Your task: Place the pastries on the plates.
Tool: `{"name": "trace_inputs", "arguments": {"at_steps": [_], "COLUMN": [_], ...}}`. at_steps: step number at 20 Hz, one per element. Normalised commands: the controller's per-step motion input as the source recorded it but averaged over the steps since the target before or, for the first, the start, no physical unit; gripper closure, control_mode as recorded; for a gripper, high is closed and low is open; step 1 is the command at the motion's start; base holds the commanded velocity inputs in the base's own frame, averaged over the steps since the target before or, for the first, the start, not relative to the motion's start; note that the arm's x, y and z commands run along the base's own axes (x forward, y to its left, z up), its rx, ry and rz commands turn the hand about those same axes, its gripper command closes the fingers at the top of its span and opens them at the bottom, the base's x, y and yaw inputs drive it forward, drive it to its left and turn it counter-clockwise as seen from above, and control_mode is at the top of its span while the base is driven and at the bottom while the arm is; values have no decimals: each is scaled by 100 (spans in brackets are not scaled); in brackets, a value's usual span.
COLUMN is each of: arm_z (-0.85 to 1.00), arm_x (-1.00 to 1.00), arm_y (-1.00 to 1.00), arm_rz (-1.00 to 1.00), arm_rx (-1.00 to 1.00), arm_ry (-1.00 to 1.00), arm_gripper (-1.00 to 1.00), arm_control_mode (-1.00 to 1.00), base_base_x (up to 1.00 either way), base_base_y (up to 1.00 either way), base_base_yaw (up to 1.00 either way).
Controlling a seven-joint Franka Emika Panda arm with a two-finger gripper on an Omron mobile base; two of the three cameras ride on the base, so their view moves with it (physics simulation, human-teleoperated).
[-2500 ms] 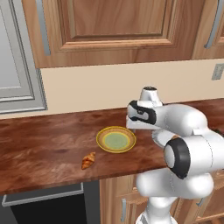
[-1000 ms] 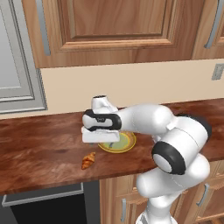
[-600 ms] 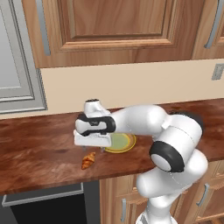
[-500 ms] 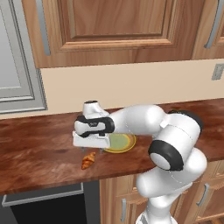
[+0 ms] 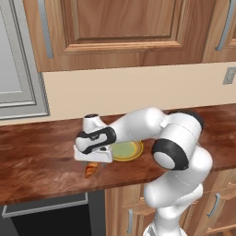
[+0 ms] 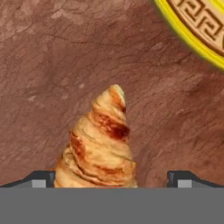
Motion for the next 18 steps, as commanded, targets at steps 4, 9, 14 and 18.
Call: {"name": "trace_inputs", "arguments": {"at_steps": [4, 9, 14, 18], "arm_z": [-26, -19, 42, 70], "arm_x": [-1, -5, -4, 8], "arm_y": [7, 2, -15, -44], "arm_rz": [-2, -1, 0, -2], "arm_rx": [0, 0, 0, 0], "arm_ry": [0, 0, -1, -1], "arm_gripper": [-100, 100, 100, 100], "arm_control_mode": [-100, -100, -100, -100], "base_base_x": [0, 0, 0, 0], "base_base_y": [0, 0, 0, 0], "base_base_yaw": [0, 0, 0, 0]}}
